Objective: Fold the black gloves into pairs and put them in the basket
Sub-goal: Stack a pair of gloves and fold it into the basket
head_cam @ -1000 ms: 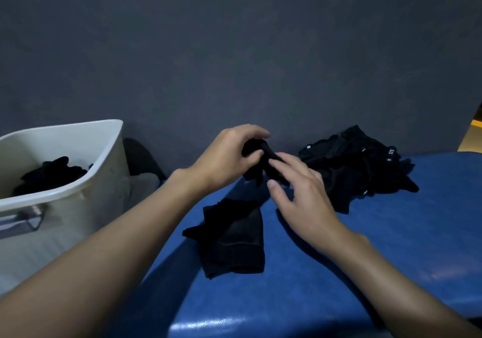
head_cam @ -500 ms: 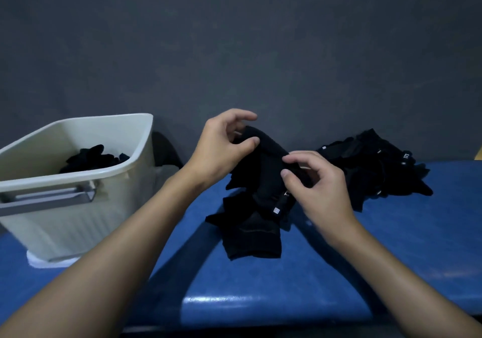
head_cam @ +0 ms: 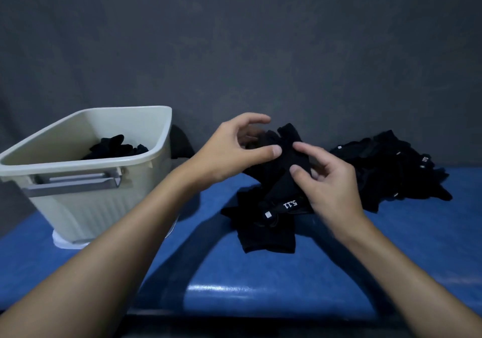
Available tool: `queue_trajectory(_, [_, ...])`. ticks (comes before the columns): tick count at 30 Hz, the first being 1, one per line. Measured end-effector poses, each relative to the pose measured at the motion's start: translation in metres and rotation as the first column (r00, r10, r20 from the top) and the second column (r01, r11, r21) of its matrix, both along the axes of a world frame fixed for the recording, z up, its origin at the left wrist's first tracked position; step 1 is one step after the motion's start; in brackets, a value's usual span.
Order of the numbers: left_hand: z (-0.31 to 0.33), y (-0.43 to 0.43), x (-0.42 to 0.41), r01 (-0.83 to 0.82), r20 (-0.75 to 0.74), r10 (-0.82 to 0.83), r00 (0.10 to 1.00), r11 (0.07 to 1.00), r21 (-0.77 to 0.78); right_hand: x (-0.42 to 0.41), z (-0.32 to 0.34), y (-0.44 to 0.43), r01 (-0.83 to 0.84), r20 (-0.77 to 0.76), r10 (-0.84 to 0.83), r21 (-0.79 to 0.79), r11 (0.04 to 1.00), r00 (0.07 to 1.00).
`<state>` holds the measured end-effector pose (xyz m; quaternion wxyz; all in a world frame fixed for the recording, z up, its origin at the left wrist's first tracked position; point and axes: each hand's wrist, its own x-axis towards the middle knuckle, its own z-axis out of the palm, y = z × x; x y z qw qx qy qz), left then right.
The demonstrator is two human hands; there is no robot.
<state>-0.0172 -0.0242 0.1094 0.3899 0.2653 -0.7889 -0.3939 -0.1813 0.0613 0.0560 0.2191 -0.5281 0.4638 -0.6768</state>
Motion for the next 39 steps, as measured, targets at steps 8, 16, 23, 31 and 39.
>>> queue_trajectory(8, [-0.04, -0.003, 0.017, -0.129, 0.046, 0.122, 0.991, 0.967, 0.217, 0.001, 0.005, 0.002, -0.112, 0.27, 0.091, 0.062, 0.992, 0.959])
queue_trajectory(16, [-0.044, 0.003, 0.01, -0.144, -0.145, 0.186, 0.972, 0.955, 0.261, 0.005, 0.0, 0.004, -0.162, 0.279, 0.126, 0.11, 0.981, 0.952])
queue_trajectory(23, [-0.043, 0.0, 0.008, -0.266, -0.152, 0.313, 0.938, 0.927, 0.265, 0.006, -0.006, 0.005, -0.21, 0.217, 0.171, 0.171, 0.963, 0.961])
queue_trajectory(31, [-0.047, -0.002, 0.017, -0.235, 0.033, 0.242, 0.97, 0.887, 0.397, 0.003, -0.01, 0.005, -0.207, 0.251, 0.154, 0.202, 0.957, 0.956])
queue_trajectory(39, [-0.058, -0.002, 0.019, -0.304, 0.005, 0.321, 0.947, 0.893, 0.333, 0.007, -0.016, 0.006, -0.204, 0.181, 0.141, 0.399, 0.894, 0.973])
